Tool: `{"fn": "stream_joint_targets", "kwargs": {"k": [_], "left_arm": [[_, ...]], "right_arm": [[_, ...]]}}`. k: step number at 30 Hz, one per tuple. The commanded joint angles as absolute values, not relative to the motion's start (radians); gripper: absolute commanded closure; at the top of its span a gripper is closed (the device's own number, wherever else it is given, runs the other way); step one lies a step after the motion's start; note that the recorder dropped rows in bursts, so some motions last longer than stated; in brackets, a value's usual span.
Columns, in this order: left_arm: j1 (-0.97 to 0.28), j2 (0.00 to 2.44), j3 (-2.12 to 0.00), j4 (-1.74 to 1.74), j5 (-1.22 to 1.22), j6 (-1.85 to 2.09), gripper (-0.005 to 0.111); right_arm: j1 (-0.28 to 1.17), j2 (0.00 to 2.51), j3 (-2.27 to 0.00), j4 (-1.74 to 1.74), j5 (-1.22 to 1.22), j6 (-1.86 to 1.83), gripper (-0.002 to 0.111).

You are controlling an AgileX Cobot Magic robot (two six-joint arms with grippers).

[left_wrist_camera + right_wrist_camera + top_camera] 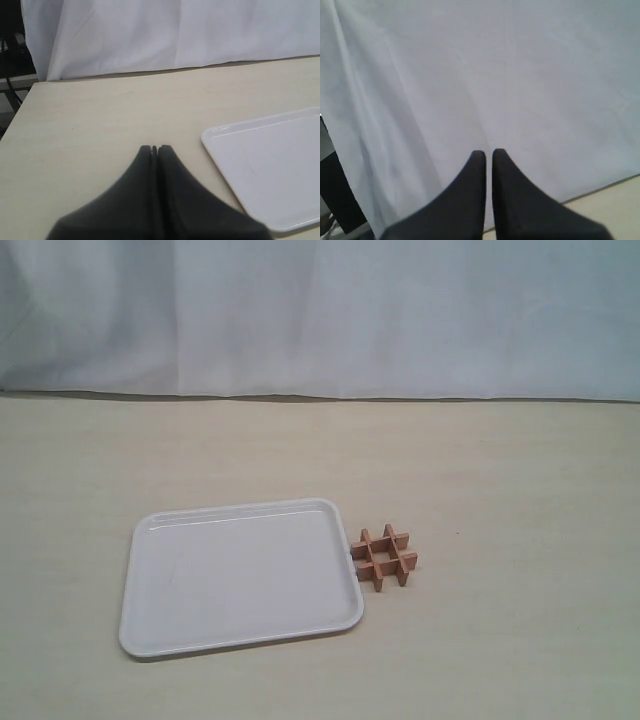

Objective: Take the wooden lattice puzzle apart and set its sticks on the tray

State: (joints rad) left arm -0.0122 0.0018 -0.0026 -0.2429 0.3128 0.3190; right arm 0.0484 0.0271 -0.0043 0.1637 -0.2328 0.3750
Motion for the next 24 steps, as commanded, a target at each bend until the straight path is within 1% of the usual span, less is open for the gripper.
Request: {"fn": "stream_joint_targets", "kwargs": {"k": [1,6,7,10,13,24], "left_arm": [[-0.010,0.000,0.000,-0.245,0.308,0.318,0.107],[-0.010,0.000,0.000,-0.245,0.308,0.318,0.107],[-0.010,0.000,0.000,-0.245,0.308,0.318,0.107],[-0.010,0.000,0.000,-0.245,0.308,0.318,0.107],[-0.010,0.000,0.000,-0.245,0.308,0.318,0.107],[-0.010,0.000,0.000,-0.245,0.308,0.318,0.107]], "right_arm": [[0.046,0.181,-0.106,0.167,-0.195,0.336,0.104],[0.046,0.490,-0.351,0.165,0.064,0.148,0.104],[0.046,0.575,-0.418,0.154,0.155,0.117,0.104],[0.046,0.763,-0.568,0.142,0.365,0.104,0.104],[0.062,0.920,-0.663,0.148,0.482,0.104,0.104],[0.350,1.457,-0.801,0.090,0.507,0.096,0.104]]}}
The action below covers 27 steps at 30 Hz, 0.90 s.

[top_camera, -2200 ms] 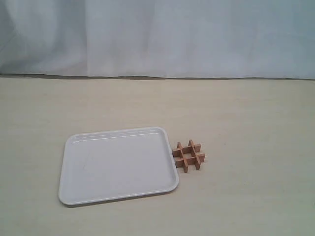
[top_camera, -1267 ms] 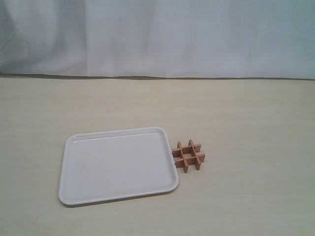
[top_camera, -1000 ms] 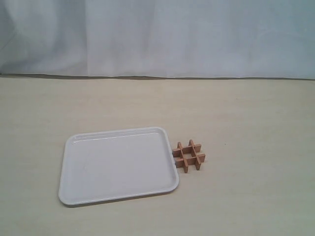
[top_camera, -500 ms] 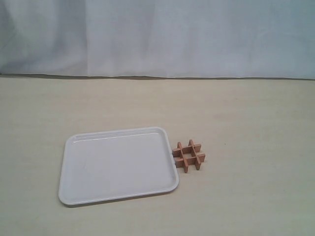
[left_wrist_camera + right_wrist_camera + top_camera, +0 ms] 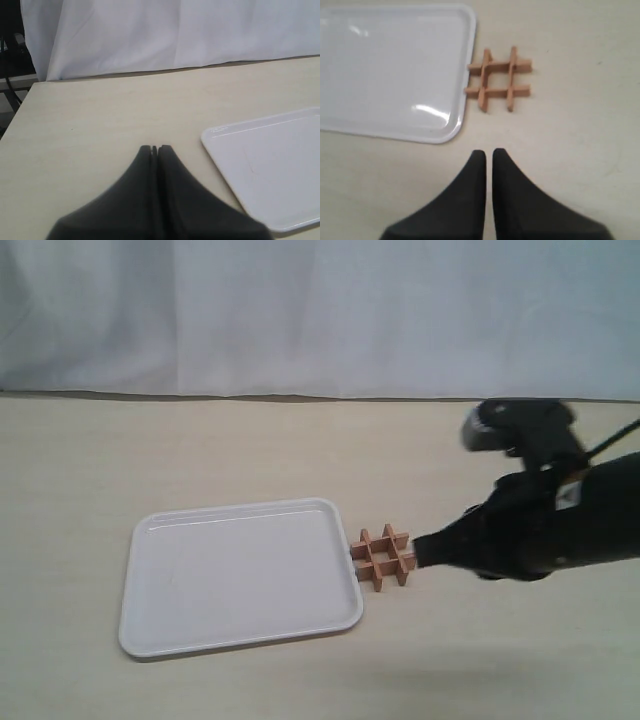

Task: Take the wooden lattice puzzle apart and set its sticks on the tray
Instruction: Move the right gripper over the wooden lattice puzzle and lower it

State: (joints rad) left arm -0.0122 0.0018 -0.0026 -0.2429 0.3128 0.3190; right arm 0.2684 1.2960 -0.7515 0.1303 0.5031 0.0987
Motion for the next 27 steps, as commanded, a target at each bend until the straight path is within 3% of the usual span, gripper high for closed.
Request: {"fn": "stream_joint_targets", "kwargs": {"k": [1,7,14,22,27], "left_arm": [[-0.010,0.000,0.000,-0.245,0.308,0.318,0.107],[-0.010,0.000,0.000,-0.245,0.308,0.318,0.107],[-0.010,0.000,0.000,-0.245,0.308,0.318,0.107],[-0.010,0.000,0.000,-0.245,0.308,0.318,0.107],[-0.010,0.000,0.000,-0.242,0.308,0.318,0.107]], "right_arm": [[0.367,1.501,-0.818,0.090,0.504,0.101,0.104],[0.386,1.674,-0.896,0.090,0.499,0.100,0.104],[0.386,1.700,-0.951,0.025,0.504,0.115,0.103],[0.384,1.729,-0.954,-0.151,0.502,0.233,0.073],[0.365,1.759,-0.954,-0.160,0.488,0.258,0.074]]}}
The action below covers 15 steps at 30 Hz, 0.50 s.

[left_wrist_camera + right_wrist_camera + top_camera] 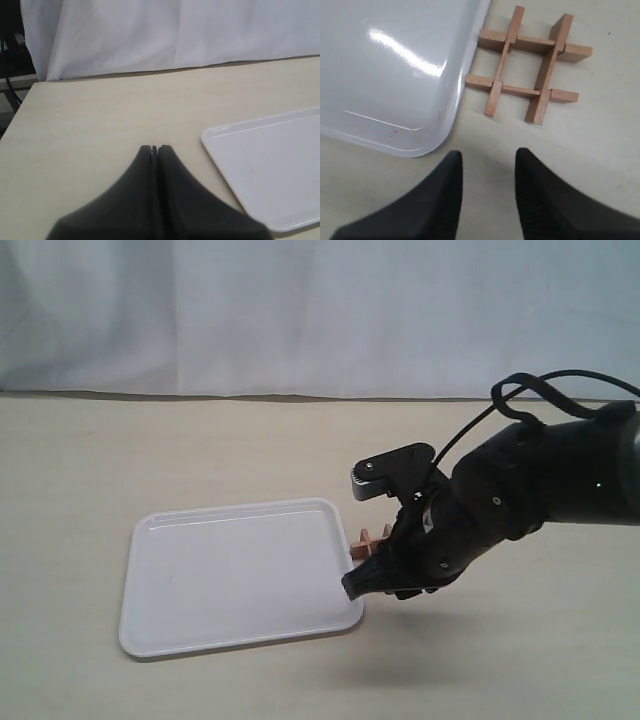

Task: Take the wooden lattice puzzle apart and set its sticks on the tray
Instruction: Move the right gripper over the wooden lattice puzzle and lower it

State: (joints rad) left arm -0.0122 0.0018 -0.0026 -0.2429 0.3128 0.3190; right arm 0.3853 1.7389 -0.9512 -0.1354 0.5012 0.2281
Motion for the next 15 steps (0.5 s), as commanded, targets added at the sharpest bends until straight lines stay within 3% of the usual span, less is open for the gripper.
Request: {"fn": "stream_joint_targets", "kwargs": {"k": [1,15], "left_arm": [[-0.010,0.000,0.000,-0.242,0.308,0.318,0.107],[-0.010,0.000,0.000,-0.242,0.308,0.318,0.107]], "right_arm": [[0.357,1.766,-0.954,-0.161,0.486,0.265,0.074],[0.323,1.852,-0.954,-0.174,0.352,0.277,0.074]]}}
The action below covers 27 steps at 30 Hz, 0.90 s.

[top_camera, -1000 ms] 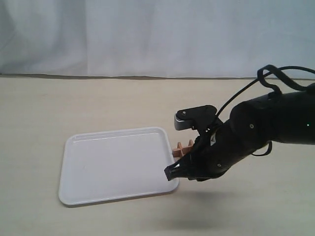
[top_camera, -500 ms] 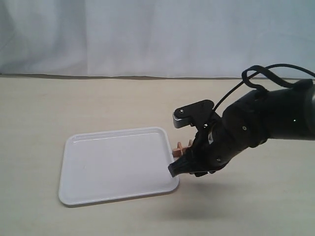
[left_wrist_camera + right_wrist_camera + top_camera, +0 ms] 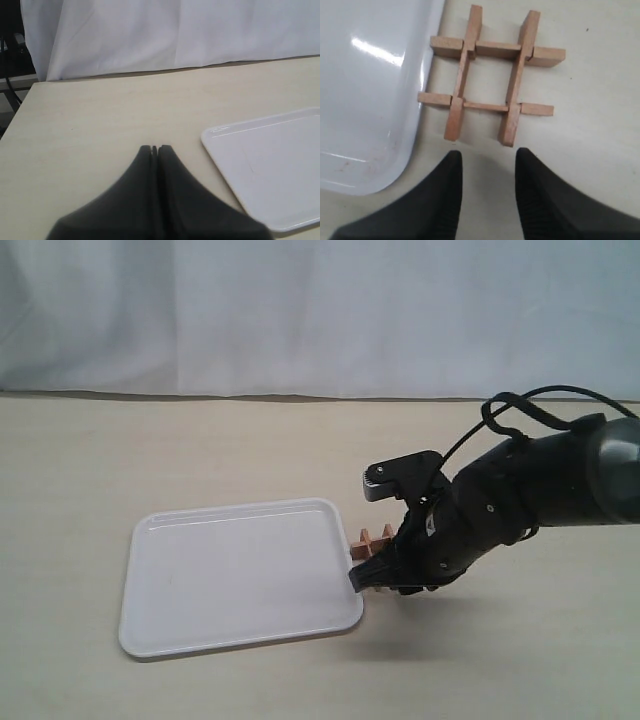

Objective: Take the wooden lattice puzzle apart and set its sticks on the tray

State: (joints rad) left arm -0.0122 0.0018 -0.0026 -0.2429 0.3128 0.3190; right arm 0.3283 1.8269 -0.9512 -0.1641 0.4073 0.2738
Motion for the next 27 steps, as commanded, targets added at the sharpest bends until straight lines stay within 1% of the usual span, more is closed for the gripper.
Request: {"fn": "stream_joint_targets", "kwargs": {"k": [1,8,13,23,25,27], "left_arm": [[-0.010,0.000,0.000,-0.242,0.308,0.318,0.107],[-0.010,0.000,0.000,-0.242,0.308,0.318,0.107],[-0.010,0.000,0.000,-0.242,0.308,0.318,0.107],[-0.010,0.000,0.000,-0.242,0.308,0.318,0.107],[-0.010,0.000,0.000,-0.242,0.308,0.318,0.107],[-0.010,0.000,0.000,-0.242,0.308,0.318,0.107]], "right_arm": [[0.323,1.858,-0.954,-0.174,0.341,0.277,0.074],[0.323,1.881,-0.954,-0.194,0.294,0.285,0.074],[0.285,1.882,-0.954,-0.202,0.308,0.300,0.074],[0.281,1.914,-0.954,-0.225,0.229,0.300,0.074],[0.279,1.918,-0.954,-0.225,0.225,0.300,0.077],[0.277,1.918,-0.954,-0.225,0.215,0.300,0.087]]}}
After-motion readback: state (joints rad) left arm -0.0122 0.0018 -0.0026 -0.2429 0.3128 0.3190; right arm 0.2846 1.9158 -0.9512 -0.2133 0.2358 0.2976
